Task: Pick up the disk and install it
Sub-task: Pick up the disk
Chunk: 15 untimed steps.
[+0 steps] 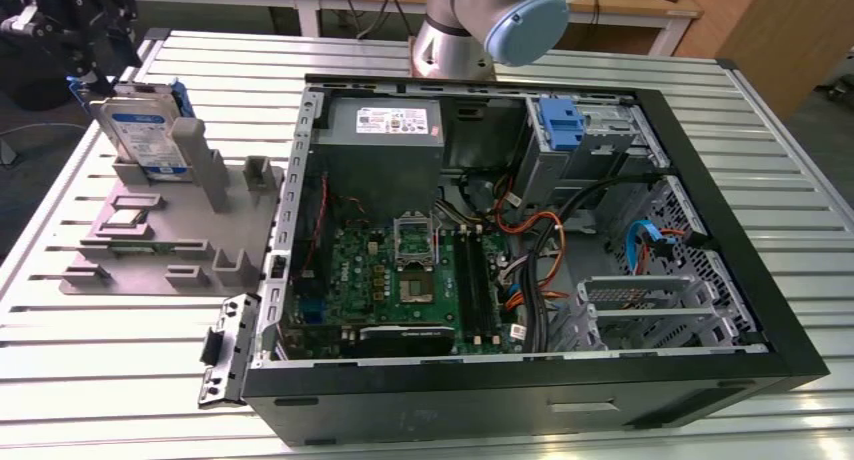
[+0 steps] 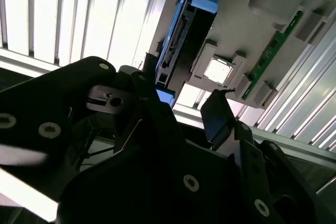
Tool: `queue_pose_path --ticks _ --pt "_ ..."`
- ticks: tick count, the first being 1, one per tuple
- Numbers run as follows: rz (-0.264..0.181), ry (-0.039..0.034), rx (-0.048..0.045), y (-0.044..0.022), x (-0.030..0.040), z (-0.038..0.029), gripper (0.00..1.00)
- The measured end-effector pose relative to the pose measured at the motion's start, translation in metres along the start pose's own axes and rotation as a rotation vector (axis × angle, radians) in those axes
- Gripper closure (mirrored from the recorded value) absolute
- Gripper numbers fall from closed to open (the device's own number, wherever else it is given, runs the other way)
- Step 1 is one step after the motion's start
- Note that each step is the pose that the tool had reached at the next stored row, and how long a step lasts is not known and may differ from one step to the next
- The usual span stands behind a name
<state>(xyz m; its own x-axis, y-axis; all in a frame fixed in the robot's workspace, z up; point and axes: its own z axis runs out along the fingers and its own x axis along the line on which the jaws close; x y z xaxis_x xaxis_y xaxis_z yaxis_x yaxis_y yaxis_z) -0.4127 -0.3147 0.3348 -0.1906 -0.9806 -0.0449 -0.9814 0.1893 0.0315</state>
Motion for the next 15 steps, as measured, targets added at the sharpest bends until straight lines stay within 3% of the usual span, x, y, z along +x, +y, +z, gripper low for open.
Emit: queue_pose_path --ticks 1,2,6,15 --pt "0.000 -0.0002 -0.0001 0.0000 0.0000 0.0000 0.42" --pt "0.000 -0.0003 -0.0001 0.0000 0.0000 0.0000 0.35" --pt "0.000 -0.0008 0.0001 0.0000 0.0001 0.0012 0.35" --pt "0.000 -0.0006 -0.0002 -0.0005 0.0008 0.0165 0.35"
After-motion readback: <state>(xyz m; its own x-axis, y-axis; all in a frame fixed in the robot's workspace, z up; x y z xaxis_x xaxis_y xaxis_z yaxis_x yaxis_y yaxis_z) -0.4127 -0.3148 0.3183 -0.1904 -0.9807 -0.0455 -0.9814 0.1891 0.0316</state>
